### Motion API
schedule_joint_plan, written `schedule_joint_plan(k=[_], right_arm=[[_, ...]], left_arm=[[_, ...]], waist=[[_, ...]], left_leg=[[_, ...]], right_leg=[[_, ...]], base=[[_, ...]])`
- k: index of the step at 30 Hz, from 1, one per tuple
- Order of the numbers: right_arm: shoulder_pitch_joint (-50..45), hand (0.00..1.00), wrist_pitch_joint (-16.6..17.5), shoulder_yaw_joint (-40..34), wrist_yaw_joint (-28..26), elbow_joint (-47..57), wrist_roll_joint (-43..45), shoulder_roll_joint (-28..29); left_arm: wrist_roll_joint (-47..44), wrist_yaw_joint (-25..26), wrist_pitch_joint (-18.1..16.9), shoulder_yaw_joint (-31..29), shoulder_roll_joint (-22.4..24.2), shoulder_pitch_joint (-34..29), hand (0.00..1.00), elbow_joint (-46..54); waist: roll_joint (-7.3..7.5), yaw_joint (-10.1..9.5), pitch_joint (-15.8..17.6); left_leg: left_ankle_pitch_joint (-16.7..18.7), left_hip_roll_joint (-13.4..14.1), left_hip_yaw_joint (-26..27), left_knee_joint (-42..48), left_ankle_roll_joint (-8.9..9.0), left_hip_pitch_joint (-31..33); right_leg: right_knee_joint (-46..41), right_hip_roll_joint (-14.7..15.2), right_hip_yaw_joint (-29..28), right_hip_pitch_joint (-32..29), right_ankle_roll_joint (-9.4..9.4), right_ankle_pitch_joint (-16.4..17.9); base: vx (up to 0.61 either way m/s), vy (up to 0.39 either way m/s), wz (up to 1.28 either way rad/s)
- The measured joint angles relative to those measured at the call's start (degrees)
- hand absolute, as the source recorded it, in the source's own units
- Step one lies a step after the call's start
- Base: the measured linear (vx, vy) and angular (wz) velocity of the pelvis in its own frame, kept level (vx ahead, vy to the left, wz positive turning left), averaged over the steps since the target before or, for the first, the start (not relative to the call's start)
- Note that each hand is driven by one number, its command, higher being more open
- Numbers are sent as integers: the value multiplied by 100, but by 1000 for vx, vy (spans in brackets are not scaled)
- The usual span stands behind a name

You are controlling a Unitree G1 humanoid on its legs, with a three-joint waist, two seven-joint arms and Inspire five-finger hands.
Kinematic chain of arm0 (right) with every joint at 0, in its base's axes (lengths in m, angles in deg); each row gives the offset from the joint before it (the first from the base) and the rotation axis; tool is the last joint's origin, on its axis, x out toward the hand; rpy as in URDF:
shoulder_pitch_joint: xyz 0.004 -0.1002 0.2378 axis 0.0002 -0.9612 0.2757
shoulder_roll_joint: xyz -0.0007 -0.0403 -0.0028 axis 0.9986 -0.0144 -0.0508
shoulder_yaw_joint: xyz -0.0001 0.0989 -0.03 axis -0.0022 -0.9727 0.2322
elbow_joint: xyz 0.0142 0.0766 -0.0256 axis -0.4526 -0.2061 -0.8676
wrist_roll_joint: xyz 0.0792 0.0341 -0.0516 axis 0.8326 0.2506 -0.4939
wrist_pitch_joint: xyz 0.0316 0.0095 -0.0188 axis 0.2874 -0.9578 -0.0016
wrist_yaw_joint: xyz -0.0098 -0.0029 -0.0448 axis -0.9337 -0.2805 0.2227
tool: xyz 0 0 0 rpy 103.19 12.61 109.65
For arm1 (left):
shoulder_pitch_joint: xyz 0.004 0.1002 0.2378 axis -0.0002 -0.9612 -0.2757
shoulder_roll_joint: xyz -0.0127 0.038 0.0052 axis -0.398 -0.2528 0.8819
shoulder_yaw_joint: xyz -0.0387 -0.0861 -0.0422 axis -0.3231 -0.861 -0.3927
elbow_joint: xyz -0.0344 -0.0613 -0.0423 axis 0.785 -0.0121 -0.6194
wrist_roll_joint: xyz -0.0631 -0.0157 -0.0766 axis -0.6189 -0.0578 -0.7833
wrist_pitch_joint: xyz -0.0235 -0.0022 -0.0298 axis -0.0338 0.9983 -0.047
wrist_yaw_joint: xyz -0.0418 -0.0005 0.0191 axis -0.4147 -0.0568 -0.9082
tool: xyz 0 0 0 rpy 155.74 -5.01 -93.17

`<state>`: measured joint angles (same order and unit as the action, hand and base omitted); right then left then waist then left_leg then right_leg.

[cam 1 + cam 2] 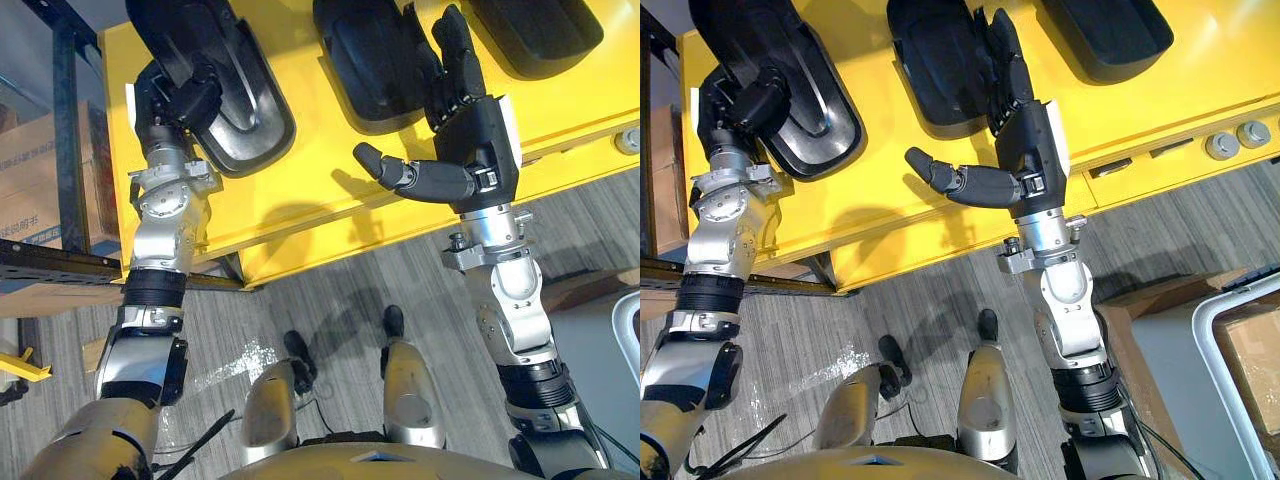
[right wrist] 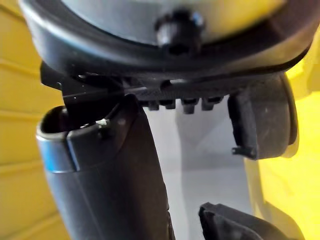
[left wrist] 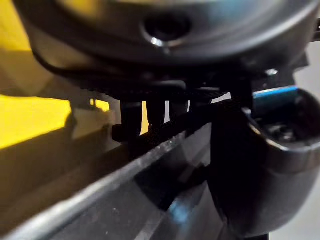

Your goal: Walk over and take three plastic housings, then place them on the shelf

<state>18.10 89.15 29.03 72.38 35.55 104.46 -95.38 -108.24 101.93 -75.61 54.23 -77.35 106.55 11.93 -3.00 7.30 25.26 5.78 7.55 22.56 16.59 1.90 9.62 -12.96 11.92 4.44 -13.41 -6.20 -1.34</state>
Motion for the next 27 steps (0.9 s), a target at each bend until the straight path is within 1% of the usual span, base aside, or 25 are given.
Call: schedule_joint_plan(k=[1,8,12,13,18,21,23,25,27], right_arm=[[-13,100,0,2,1,1,0,0],[-80,100,-58,7,5,119,4,2],[-100,100,-57,19,4,287,4,2],[-126,100,-57,19,4,336,4,2],[-274,100,-57,122,-3,396,4,2],[-321,100,-62,128,-5,406,4,2],[-321,100,-62,147,-4,418,4,2],[-323,100,-65,212,-2,418,4,1],[-325,100,-69,234,-7,418,3,1]], left_arm=[[-77,0,68,-19,-12,-4,0,-27],[-82,-47,267,-10,-135,-5,0,-60],[128,-79,508,-31,-194,-3,0,-65],[141,-106,586,-31,-211,-2,100,-67],[193,-338,822,2,-417,-2,100,-110],[231,-509,950,5,-441,-2,100,-131],[406,-531,949,109,-530,-14,100,-153],[406,-557,963,210,-557,-13,100,-345],[405,-569,1003,246,-557,-3,100,-489]], waist=[[0,2,0],[0,10,0],[-5,23,-3],[-5,27,-3],[-30,52,-18],[-49,62,-35],[-70,67,-49],[-132,89,-182],[-142,94,-250]], left_leg=[[-9,0,5,-14,4,-5],[-82,-6,25,-116,20,-46],[-122,-9,66,-204,21,-124],[-144,-8,64,-238,23,-131],[-266,-36,84,-445,41,-270],[-363,-83,82,-606,44,-344],[-412,-98,93,-705,51,-409],[-466,-106,85,-798,59,-441],[-497,-108,85,-875,71,-520]], right_leg=[[-1,-1,-2,-3,0,0],[-18,-8,-10,-20,-1,0],[-33,-1,-28,-7,-2,1],[-33,-2,-27,-7,-2,1],[-32,-2,-23,30,-2,1],[-28,9,-19,50,-2,1],[-22,10,-19,71,-2,1],[4,4,-8,88,-3,-2],[15,-11,-2,141,-3,-1]], base=[[0,0,0],[-2,-1,0],[-10,-7,-4],[0,0,0],[0,0,0],[0,0,0],[0,0,0],[3,-8,2],[0,0,0]])
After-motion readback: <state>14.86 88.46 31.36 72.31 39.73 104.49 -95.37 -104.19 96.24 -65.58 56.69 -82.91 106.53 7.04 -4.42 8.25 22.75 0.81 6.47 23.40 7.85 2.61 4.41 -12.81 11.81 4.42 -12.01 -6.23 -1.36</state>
